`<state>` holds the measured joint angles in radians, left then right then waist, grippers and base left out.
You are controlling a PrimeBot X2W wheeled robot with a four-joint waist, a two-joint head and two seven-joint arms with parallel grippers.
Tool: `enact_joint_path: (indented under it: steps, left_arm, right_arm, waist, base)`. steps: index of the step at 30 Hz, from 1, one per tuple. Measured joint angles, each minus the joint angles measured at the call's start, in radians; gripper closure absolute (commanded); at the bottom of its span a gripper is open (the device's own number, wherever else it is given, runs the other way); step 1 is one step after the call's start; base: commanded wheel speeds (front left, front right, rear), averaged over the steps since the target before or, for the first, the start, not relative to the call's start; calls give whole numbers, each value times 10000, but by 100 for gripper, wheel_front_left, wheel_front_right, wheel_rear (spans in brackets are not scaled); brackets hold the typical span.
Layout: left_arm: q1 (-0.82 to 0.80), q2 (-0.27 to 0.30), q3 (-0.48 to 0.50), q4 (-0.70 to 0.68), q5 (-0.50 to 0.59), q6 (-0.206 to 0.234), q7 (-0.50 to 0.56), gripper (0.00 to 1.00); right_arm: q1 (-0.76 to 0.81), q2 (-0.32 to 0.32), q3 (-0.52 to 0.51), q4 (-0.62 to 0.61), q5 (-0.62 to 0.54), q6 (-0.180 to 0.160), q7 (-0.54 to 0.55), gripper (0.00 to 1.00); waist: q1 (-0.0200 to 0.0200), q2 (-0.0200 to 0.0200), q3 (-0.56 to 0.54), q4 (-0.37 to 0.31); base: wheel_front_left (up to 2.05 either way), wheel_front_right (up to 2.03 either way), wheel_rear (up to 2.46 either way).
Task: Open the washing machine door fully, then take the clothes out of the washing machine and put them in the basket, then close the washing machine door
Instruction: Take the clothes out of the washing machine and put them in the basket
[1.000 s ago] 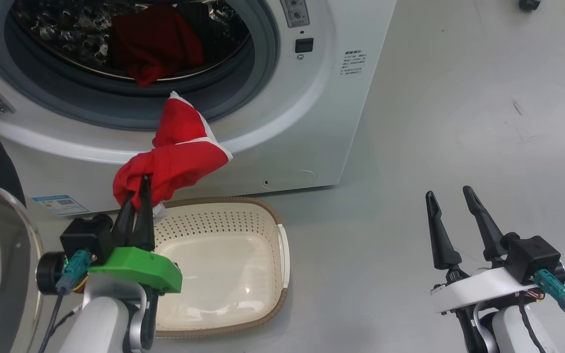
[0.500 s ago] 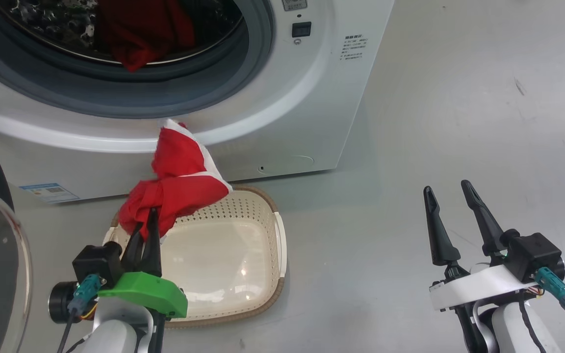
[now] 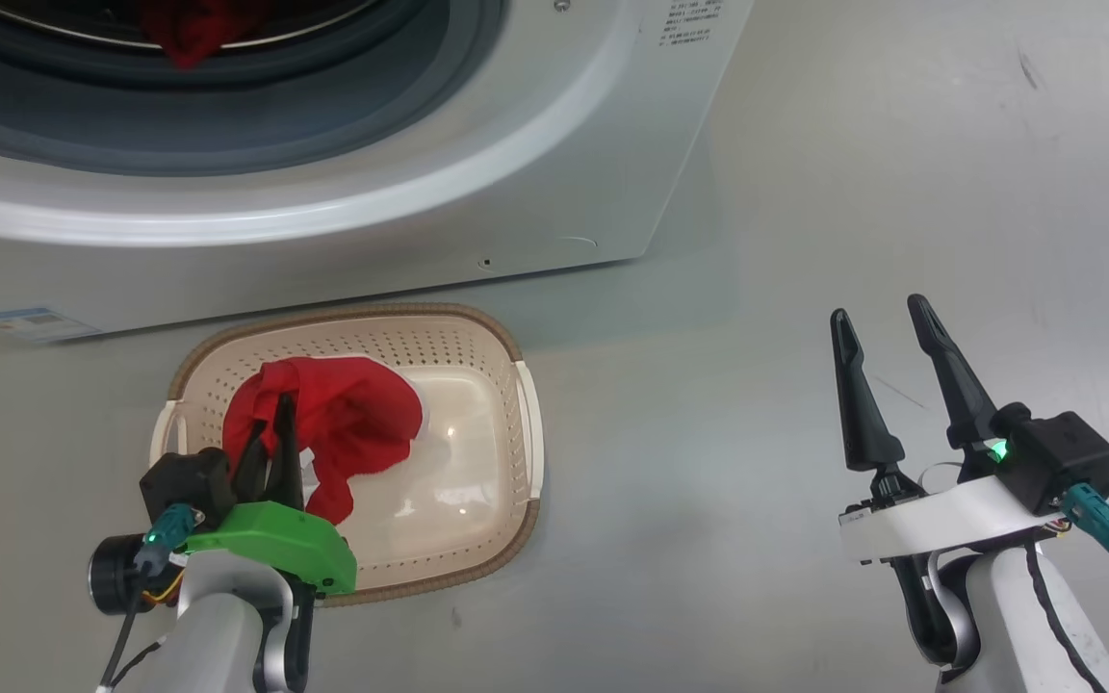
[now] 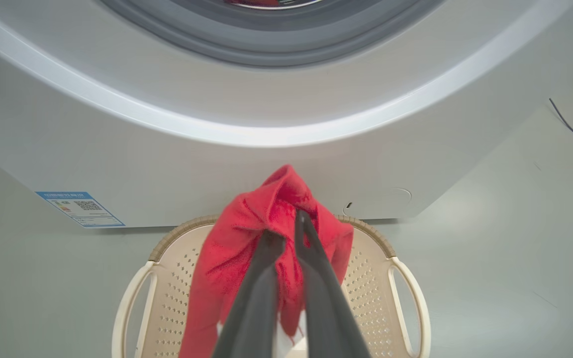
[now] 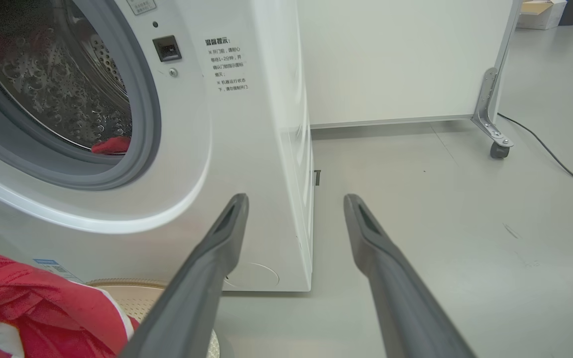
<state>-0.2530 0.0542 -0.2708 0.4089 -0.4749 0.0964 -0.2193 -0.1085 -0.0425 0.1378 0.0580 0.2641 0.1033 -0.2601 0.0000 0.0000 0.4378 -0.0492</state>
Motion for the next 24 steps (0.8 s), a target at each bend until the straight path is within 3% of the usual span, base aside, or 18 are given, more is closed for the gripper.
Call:
enact_joint_path:
  steps: [16, 19, 21, 22, 24]
  left_arm:
    - [-1535, -61, -109, 3129, -523, -209, 744, 100]
    - [-1761, -84, -142, 3549, -596, -324, 863, 85]
    - [-1926, -98, -127, 3747, -621, -332, 861, 62]
    - [-2014, -100, -115, 3858, -621, -372, 863, 55]
    - [-2157, -104, -90, 4019, -621, -399, 846, 5]
  right_arm:
    - [-1012, -12, 265, -63, 295, 15, 0, 0]
    - [-1075, -19, 230, -23, 347, 31, 0, 0]
    - [-1081, -21, 234, 36, 360, 31, 0, 0]
    - [-1081, -21, 234, 69, 368, 31, 0, 0]
    - [-1086, -19, 236, 117, 387, 46, 0, 0]
  waist:
    - [0, 0, 1508, -577]
    - [0, 0, 1618, -691]
    - [0, 0, 1662, -734]
    - [0, 0, 1677, -749]
    - [0, 0, 1693, -768]
  base:
    - [0, 0, 0]
    - [0, 0, 0]
    - [0, 0, 0]
    - [0, 0, 0]
    - [0, 0, 0]
